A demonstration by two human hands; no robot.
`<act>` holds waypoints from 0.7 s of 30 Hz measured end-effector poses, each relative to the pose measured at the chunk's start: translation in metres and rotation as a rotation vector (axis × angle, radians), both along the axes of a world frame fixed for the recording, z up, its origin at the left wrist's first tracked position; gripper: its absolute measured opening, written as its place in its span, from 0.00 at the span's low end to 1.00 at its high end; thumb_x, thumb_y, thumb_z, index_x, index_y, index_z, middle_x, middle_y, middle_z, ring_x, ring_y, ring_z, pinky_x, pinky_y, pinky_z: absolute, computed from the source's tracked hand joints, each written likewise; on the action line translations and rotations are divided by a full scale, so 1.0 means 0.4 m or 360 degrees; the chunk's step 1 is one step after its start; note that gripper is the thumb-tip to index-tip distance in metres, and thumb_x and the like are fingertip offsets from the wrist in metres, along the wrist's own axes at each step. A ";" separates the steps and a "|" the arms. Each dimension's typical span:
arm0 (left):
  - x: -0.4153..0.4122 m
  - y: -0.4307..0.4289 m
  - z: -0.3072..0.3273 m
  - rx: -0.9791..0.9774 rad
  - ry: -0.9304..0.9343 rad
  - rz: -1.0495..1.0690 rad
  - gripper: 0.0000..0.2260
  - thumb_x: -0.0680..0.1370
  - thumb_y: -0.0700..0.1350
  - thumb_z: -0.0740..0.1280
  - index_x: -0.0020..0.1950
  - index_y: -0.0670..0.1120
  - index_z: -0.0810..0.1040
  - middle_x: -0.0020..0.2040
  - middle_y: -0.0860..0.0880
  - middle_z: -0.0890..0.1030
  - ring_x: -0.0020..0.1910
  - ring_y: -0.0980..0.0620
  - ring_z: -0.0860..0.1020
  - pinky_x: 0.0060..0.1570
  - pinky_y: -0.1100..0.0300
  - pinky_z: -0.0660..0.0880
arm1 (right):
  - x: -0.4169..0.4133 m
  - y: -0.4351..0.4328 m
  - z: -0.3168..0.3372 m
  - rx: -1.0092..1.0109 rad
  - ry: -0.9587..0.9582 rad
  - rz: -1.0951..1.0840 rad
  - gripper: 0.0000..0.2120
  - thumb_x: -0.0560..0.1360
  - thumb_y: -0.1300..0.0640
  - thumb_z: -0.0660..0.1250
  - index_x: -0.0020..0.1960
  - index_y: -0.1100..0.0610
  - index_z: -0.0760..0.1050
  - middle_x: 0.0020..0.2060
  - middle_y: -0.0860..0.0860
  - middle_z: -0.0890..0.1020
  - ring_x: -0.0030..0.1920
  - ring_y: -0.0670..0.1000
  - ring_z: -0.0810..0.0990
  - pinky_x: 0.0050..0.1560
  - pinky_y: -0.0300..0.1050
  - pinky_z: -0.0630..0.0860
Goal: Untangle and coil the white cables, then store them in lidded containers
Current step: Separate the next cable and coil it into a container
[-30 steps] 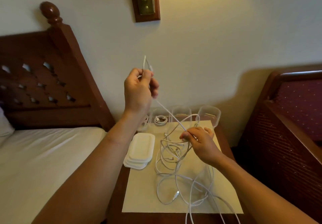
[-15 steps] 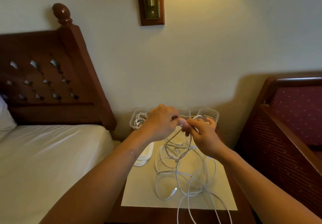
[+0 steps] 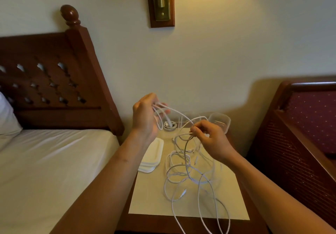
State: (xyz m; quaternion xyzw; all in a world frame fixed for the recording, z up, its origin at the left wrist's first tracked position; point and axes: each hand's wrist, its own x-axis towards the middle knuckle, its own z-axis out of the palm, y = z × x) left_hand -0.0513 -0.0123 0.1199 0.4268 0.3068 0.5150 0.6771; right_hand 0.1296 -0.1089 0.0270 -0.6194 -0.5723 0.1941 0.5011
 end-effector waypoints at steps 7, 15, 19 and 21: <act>-0.015 0.001 -0.037 0.0270 0.0408 -0.0246 0.10 0.70 0.39 0.71 0.47 0.46 0.73 0.36 0.41 0.77 0.23 0.51 0.66 0.24 0.62 0.61 | 0.033 0.025 0.026 0.0167 -0.0046 -0.0090 0.04 0.78 0.56 0.74 0.51 0.55 0.86 0.44 0.48 0.86 0.45 0.51 0.84 0.48 0.54 0.81; 0.049 0.009 -0.051 0.1611 0.2050 -0.0479 0.09 0.80 0.53 0.70 0.42 0.52 0.83 0.40 0.53 0.82 0.41 0.51 0.79 0.44 0.49 0.78 | 0.017 -0.001 0.031 0.0365 -0.0218 -0.0130 0.04 0.77 0.58 0.75 0.52 0.55 0.84 0.44 0.46 0.84 0.44 0.47 0.81 0.43 0.35 0.74; 0.072 0.027 -0.048 0.1431 0.1804 -0.0172 0.10 0.79 0.52 0.71 0.40 0.49 0.81 0.38 0.52 0.82 0.41 0.49 0.78 0.41 0.54 0.74 | 0.001 -0.030 -0.004 0.0494 -0.0213 -0.0403 0.02 0.76 0.55 0.75 0.49 0.50 0.84 0.40 0.45 0.80 0.41 0.45 0.79 0.41 0.33 0.72; 0.089 0.026 -0.047 0.1297 0.1738 -0.0175 0.09 0.78 0.50 0.71 0.39 0.49 0.81 0.37 0.53 0.81 0.41 0.48 0.78 0.38 0.55 0.72 | -0.014 -0.041 -0.023 0.0577 -0.0337 -0.0404 0.02 0.76 0.58 0.76 0.47 0.54 0.84 0.40 0.46 0.79 0.40 0.42 0.78 0.42 0.30 0.71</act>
